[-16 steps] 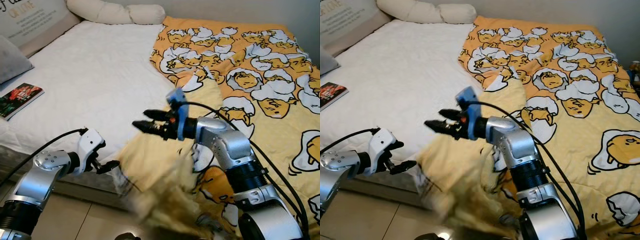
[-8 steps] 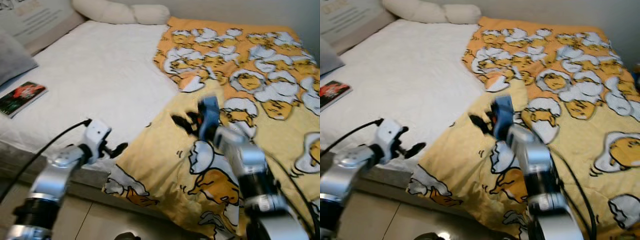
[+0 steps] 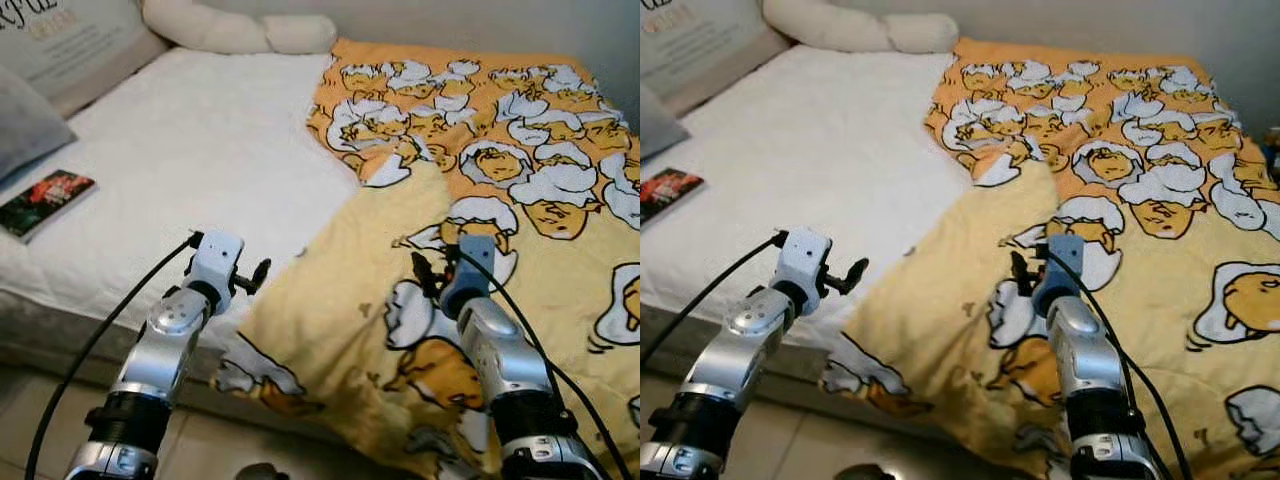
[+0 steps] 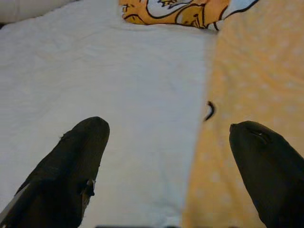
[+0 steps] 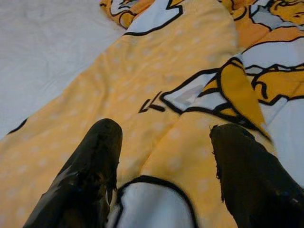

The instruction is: Clean up the room

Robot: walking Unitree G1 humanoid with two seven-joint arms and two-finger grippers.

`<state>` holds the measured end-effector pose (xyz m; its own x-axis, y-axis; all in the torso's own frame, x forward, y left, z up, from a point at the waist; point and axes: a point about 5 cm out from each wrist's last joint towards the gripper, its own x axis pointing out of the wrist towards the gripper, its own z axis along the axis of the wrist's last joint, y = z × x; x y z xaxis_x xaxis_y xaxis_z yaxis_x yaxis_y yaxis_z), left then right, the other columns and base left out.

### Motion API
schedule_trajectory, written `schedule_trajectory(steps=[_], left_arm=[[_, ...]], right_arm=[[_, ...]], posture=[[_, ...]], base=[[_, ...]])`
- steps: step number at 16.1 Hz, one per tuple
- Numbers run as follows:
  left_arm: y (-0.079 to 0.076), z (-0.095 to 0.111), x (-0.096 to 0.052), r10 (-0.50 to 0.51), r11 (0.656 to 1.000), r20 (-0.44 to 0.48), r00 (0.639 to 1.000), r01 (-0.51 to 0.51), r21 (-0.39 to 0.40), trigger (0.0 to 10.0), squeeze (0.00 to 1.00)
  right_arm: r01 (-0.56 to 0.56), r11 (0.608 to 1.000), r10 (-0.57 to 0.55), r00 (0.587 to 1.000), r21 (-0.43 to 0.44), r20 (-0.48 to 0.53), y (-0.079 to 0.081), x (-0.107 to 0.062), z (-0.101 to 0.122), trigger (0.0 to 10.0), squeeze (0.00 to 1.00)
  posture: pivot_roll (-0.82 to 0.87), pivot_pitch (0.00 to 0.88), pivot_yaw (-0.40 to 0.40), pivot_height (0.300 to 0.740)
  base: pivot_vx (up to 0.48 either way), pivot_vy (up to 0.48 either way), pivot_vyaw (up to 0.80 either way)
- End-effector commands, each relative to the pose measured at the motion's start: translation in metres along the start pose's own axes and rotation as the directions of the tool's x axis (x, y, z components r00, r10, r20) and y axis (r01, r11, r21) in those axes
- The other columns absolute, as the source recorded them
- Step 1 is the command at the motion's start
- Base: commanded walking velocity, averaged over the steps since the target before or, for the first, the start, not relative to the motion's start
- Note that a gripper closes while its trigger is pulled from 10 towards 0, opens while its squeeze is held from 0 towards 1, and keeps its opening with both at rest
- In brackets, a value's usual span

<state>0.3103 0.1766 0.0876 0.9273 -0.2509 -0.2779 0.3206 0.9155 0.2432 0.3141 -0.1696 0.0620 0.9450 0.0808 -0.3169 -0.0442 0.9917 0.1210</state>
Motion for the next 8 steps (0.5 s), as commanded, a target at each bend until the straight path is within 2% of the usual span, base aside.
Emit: schedule_trajectory(steps=[1, 3, 8], left_arm=[[0.0046, -0.0002, 0.001, 0.032, 0.999, -0.004, 0.999, -0.032, 0.022, 10.0, 0.0], [0.0057, -0.0001, 0.0019, 0.036, 0.999, -0.007, 0.999, -0.036, 0.031, 10.0, 0.0], [0.0088, 0.0003, 0.002, 0.036, 0.999, -0.009, 0.999, -0.035, 0.035, 10.0, 0.0]], right_arm=[[0.018, 1.0, -0.018, 1.0, 0.02, 0.012, 0.0023, 0.0015, -0.0005, 10.0, 0.0], [0.047, 0.998, -0.047, 0.999, 0.039, 0.014, -0.0001, 0.0021, -0.0012, 10.0, 0.0], [0.038, 0.998, -0.039, 0.999, 0.05, 0.022, 0.0025, 0.0037, -0.0008, 10.0, 0.0]], posture=[[-0.04, 0.0, 0.032, 0.74], [-0.04, 0.0, 0.032, 0.74], [-0.04, 0.0, 0.035, 0.74]], base=[[0.0, 0.431, -0.8], [0.0, 0.416, -0.8], [0.0, 0.418, -0.72]])
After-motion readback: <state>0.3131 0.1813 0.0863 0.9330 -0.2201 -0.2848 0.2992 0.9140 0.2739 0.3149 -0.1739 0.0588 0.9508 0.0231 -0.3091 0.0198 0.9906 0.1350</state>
